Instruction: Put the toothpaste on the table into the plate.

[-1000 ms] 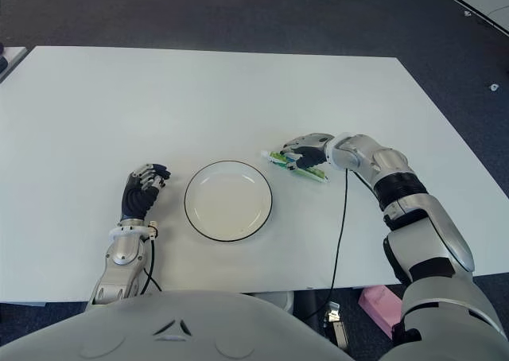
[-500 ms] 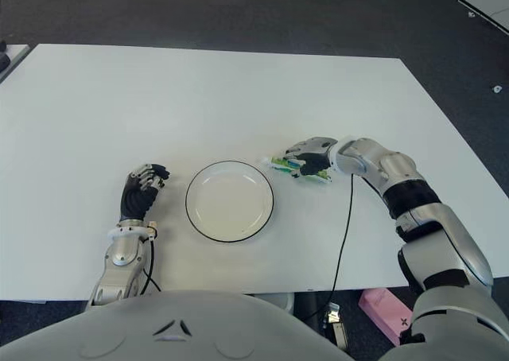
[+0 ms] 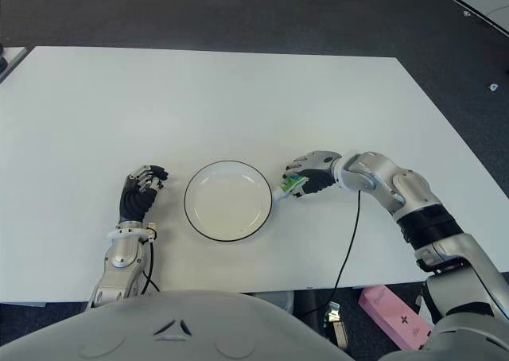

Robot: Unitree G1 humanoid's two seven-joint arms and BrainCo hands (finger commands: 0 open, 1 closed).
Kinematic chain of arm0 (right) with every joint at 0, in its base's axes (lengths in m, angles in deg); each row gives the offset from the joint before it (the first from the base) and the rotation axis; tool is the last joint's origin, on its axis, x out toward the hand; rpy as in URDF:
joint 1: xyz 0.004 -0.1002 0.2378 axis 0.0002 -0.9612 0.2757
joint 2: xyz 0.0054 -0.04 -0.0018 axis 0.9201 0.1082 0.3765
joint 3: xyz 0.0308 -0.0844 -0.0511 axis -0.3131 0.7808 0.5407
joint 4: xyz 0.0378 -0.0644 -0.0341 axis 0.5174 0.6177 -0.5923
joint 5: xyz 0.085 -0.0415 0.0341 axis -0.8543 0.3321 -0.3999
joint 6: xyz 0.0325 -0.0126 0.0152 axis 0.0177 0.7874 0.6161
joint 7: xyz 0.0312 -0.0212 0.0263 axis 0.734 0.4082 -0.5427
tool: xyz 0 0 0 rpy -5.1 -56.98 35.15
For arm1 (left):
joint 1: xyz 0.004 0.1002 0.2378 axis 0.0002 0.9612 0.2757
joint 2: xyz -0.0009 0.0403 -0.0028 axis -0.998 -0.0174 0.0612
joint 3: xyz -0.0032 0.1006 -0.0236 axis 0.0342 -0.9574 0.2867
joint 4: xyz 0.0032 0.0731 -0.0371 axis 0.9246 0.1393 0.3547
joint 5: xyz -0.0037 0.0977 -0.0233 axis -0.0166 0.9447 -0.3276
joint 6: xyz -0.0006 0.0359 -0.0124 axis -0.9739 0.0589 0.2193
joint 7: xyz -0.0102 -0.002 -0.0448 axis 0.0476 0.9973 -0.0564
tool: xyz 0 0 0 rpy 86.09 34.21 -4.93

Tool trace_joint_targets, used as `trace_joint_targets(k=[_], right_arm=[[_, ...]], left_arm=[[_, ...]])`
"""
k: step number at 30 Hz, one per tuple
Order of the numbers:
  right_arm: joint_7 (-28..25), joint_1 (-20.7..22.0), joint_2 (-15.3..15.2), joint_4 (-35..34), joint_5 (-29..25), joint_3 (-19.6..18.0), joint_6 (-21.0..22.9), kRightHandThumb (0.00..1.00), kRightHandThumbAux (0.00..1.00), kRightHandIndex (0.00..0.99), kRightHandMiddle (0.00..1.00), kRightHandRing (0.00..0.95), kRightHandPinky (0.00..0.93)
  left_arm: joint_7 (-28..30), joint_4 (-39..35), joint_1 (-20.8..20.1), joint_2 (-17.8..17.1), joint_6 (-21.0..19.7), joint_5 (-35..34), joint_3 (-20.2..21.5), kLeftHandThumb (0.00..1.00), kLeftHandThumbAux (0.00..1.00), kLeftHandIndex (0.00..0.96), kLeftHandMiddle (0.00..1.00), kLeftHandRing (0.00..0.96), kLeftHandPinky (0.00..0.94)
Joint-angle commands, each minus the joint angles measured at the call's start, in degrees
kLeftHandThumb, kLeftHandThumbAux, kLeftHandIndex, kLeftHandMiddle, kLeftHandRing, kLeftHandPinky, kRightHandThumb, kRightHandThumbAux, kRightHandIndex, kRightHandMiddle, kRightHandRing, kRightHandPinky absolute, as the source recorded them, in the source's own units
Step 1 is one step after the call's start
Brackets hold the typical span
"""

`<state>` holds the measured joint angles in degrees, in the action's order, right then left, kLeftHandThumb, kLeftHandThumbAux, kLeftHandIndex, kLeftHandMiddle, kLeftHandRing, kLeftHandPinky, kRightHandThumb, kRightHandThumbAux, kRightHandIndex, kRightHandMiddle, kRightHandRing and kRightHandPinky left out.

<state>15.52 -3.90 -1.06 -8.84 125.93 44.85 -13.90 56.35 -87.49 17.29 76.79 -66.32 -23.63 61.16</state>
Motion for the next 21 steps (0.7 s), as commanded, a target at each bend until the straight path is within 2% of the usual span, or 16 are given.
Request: trace_joint_targets(k=[1,7,9,14,21], right_arm=[[0.5,-3.7,0.2,-3.2,0.7,-1.5,2.3,0.436,0.080,0.000,0.000,0.000,0.000],[5.5,-7.7,1.7,-6.0,4.8,-3.1,6.5,0.441,0.101,0.000,0.000,0.000,0.000],[7.9,-10.2,3.4,-8.1,7.6,-4.1,11.2,0.454,0.112,0.000,0.000,0.000,0.000],[15.9,-13.3,10.7,-7.4,17.1,-2.5,22.3,0.485,0.135,0.000,0.000,0.000,0.000],[26.6,-14.8,18.6,-1.1,24.0,-0.6,32.6,0.516,0.171,0.000,0.000,0.000,0.000]], left_arm=[[-0.3,0.0,1.2,1.2,-1.7,-0.5,-0.6,0.708,0.721,0.423,0.452,0.429,0.424],[-0.4,-0.5,2.1,1.4,-0.9,-0.7,-0.8,0.709,0.722,0.424,0.460,0.432,0.425],[-0.6,-0.8,2.7,1.4,-0.7,-0.4,-1.0,0.710,0.722,0.424,0.462,0.434,0.425],[-0.8,-1.4,4.1,1.4,-0.2,-0.1,-1.3,0.711,0.723,0.424,0.465,0.437,0.423],[-0.7,-1.8,5.5,1.2,0.7,-0.3,-1.1,0.711,0.723,0.424,0.470,0.445,0.436]])
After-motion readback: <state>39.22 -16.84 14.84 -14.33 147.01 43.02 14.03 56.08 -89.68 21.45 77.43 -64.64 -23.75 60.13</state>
